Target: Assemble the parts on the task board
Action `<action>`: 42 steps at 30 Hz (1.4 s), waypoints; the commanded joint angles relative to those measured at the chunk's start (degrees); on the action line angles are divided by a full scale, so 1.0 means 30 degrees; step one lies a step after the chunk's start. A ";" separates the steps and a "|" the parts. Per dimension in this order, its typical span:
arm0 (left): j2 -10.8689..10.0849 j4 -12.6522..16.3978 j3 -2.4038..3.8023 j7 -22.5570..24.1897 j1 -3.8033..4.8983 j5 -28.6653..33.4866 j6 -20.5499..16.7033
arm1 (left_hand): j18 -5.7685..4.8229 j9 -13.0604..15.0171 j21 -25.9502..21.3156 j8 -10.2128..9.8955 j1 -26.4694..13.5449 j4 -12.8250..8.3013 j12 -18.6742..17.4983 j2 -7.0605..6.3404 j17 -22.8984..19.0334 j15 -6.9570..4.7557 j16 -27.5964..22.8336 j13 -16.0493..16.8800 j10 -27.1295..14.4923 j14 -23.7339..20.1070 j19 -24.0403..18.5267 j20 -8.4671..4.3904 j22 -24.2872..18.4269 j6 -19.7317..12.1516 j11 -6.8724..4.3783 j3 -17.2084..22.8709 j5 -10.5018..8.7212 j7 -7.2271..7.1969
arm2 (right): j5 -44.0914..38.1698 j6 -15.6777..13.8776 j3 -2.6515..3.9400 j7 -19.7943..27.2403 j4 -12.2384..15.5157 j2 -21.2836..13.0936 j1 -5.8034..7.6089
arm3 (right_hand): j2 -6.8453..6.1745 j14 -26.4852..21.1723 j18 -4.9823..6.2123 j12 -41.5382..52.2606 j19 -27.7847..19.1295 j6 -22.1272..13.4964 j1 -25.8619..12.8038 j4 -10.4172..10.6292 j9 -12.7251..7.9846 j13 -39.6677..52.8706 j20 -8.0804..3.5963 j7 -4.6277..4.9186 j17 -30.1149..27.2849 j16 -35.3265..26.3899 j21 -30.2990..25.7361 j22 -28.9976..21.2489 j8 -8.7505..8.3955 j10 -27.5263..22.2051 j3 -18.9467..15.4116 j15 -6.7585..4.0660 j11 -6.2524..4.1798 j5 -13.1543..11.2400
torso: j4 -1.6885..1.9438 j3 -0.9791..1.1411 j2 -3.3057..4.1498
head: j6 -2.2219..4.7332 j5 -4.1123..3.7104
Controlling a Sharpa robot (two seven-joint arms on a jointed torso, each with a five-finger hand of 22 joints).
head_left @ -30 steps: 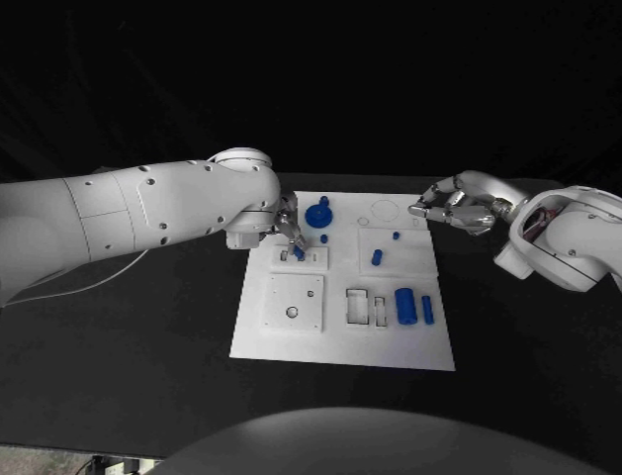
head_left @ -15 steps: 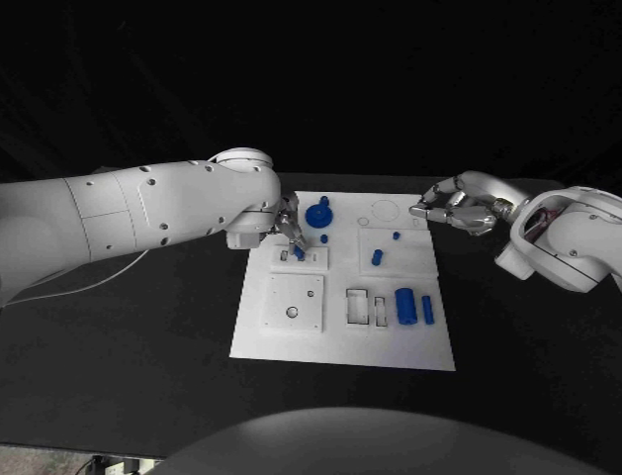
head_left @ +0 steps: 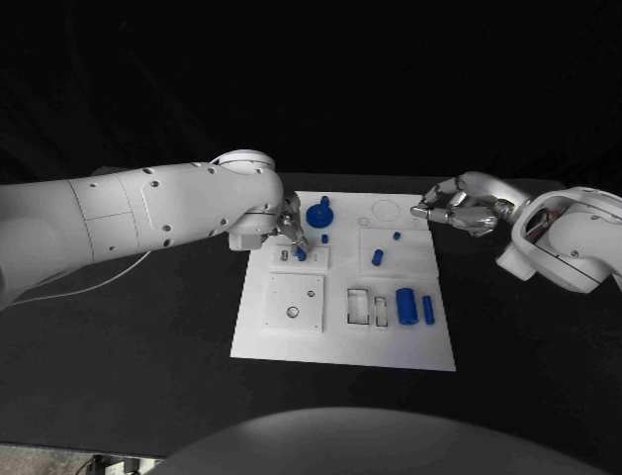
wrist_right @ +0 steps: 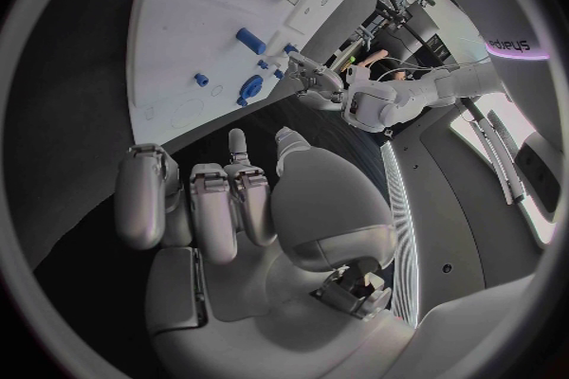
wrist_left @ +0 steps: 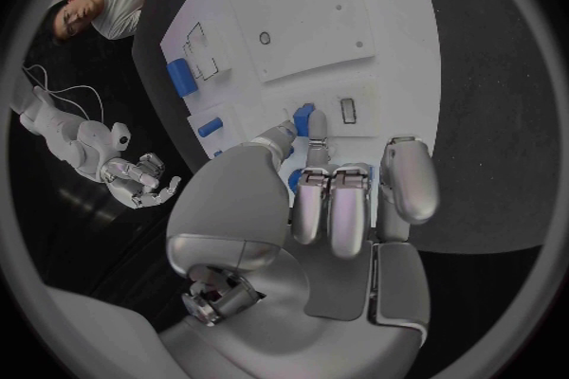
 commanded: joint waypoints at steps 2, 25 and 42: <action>0.0004 0.0012 -0.0028 0.0032 -0.0060 -0.0136 0.0285 | 0.0074 0.0021 -0.0062 -0.0002 -0.0137 0.0122 0.0045 0.0007 0.5031 0.0117 0.0047 0.5023 0.2009 0.1981 -0.0073 -0.0006 0.0031 0.0048 0.0013 0.0033 -0.0105 0.0019 | -0.0173 0.0346 -0.0002 -0.0064 -0.0025 0.0011 -0.0017 | 0.0013 0.1992 0.0317 0.0073 -0.0106 -0.0026 0.0181 -0.0062 -0.0030 0.5027 0.0036 0.0081 0.5026 0.0066 -0.0068 0.3453 -0.0067 0.1984 -0.0032 0.0094 0.0172 -0.0101 | -0.0003 0.0003 -0.0002 | 0.0003 0.0036; -0.0181 0.0167 -0.0029 0.0121 -0.0095 -0.0148 -0.0084 | 0.0094 0.0164 -0.0160 0.0019 0.0712 -0.0517 0.0045 -0.0017 0.5031 0.0033 0.0047 0.5023 0.2009 0.1981 -0.0078 -0.0059 0.0043 0.0070 -0.0097 0.0324 0.0209 -0.0113 | -0.0175 0.0453 -0.0002 -0.0151 -0.0077 0.0044 -0.0043 | 0.0012 0.1992 0.0342 0.0073 -0.0190 -0.0023 0.0204 -0.0052 -0.0032 0.5027 0.0039 0.0085 0.5026 0.0066 -0.0165 0.3419 -0.0069 0.1984 -0.0029 0.0097 0.0174 -0.0104 | -0.0015 -0.0005 0.0012 | 0.0003 0.0105; -0.1793 0.2781 -0.0019 0.0286 -0.0099 -0.0668 -0.4556 | -0.0002 0.0382 0.0095 0.0226 0.1371 -0.0968 0.0045 -0.0205 0.5031 -0.0163 0.0047 0.5023 0.2009 0.1981 0.0365 -0.0225 0.0472 0.0322 -0.0295 0.0465 0.0025 -0.0291 | -0.0177 0.0186 -0.0002 -0.0123 -0.0023 -0.0124 -0.0062 | -0.0016 0.1992 0.0391 0.0073 -0.0359 -0.0128 0.0277 -0.0031 -0.0063 0.5027 0.0051 0.0111 0.5026 0.0066 -0.0364 0.3350 -0.0134 0.1984 -0.0030 0.0108 0.0178 -0.0115 | 0.0006 0.0021 -0.0031 | 0.0003 0.0072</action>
